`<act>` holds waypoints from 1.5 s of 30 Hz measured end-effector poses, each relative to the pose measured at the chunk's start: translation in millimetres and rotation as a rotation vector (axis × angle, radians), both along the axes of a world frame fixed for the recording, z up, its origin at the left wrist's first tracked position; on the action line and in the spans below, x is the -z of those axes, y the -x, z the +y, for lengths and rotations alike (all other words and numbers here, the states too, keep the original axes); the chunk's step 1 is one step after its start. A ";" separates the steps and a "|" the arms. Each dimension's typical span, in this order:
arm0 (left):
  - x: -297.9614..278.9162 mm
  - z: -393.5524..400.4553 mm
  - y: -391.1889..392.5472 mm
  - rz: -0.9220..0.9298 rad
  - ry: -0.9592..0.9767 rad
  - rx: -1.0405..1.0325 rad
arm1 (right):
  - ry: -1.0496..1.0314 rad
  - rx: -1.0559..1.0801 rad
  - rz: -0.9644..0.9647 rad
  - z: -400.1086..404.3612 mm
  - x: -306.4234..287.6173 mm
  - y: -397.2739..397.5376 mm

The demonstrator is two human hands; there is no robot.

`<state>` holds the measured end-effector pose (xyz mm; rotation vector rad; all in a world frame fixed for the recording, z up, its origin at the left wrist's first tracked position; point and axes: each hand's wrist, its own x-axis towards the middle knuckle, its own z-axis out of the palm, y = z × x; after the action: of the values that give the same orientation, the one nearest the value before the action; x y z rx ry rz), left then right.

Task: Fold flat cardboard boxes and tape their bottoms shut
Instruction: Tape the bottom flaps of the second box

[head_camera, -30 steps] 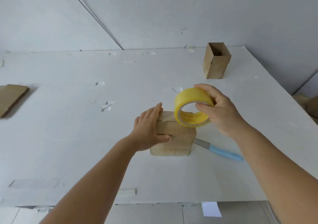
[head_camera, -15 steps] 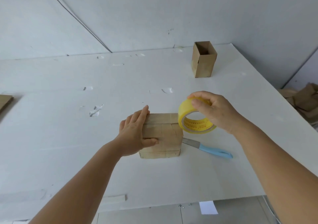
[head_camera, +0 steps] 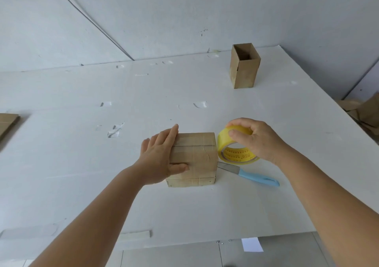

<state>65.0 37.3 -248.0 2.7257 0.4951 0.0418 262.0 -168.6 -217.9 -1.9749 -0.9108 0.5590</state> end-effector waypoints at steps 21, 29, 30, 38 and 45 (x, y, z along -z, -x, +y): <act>-12.4 -52.6 -46.2 0.061 -0.361 0.188 | -0.026 -0.212 0.076 11.5 -3.1 3.3; -6.3 -49.1 -12.3 0.084 -0.324 0.045 | 0.125 -0.339 0.087 43.2 1.9 13.8; -5.3 -51.4 -12.5 0.104 -0.325 0.050 | 0.183 -0.361 0.054 43.8 2.8 12.2; -7.5 -53.0 -10.4 0.097 -0.351 0.034 | 0.491 -0.350 -0.180 46.0 10.8 5.3; -15.8 -43.3 -10.3 0.079 -0.275 -0.022 | 0.488 -0.320 -0.300 54.7 -0.1 7.6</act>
<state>75.3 -6.1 -232.2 3.0006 0.5803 0.0078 254.4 -113.9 -217.7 -2.4090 -1.3959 0.7302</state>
